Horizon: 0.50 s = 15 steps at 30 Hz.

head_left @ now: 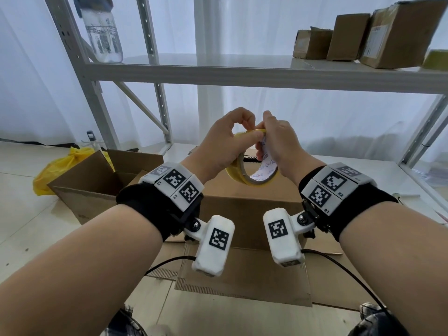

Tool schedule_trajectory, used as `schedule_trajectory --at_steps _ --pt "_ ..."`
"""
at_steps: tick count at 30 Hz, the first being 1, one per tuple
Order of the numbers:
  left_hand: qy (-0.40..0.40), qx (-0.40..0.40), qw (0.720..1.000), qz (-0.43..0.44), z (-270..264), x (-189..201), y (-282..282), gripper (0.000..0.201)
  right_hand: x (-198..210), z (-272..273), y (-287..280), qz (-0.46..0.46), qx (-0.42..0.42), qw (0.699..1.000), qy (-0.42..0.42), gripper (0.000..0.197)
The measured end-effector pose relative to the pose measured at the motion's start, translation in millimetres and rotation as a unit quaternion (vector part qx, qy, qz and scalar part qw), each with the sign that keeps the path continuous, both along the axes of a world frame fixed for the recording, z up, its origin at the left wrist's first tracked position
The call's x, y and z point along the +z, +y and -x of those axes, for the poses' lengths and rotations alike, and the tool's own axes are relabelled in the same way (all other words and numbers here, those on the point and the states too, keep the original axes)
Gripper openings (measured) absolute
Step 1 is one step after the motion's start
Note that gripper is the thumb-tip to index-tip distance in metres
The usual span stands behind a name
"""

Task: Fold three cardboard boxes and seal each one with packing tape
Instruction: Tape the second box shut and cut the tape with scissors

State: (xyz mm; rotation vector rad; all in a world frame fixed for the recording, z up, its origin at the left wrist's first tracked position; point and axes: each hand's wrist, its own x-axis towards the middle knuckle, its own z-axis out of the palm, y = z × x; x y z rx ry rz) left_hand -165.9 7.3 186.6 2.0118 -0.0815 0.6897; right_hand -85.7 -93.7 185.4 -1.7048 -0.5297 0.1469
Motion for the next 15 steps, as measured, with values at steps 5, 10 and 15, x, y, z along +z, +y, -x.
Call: schedule_trajectory --at_steps 5,10,15 --pt "-0.007 -0.004 1.0 0.014 0.9 -6.1 -2.7 0.014 1.2 -2.2 -0.3 0.006 0.011 1.0 -0.009 0.05" --pt "-0.015 -0.008 1.0 0.022 1.9 -3.6 -0.8 0.014 1.2 -1.8 0.0 0.009 0.014 1.0 -0.011 0.051" --pt "-0.009 0.005 1.0 0.005 1.9 -7.2 -0.2 0.025 1.4 -2.2 0.7 0.017 0.02 0.999 -0.027 0.053"
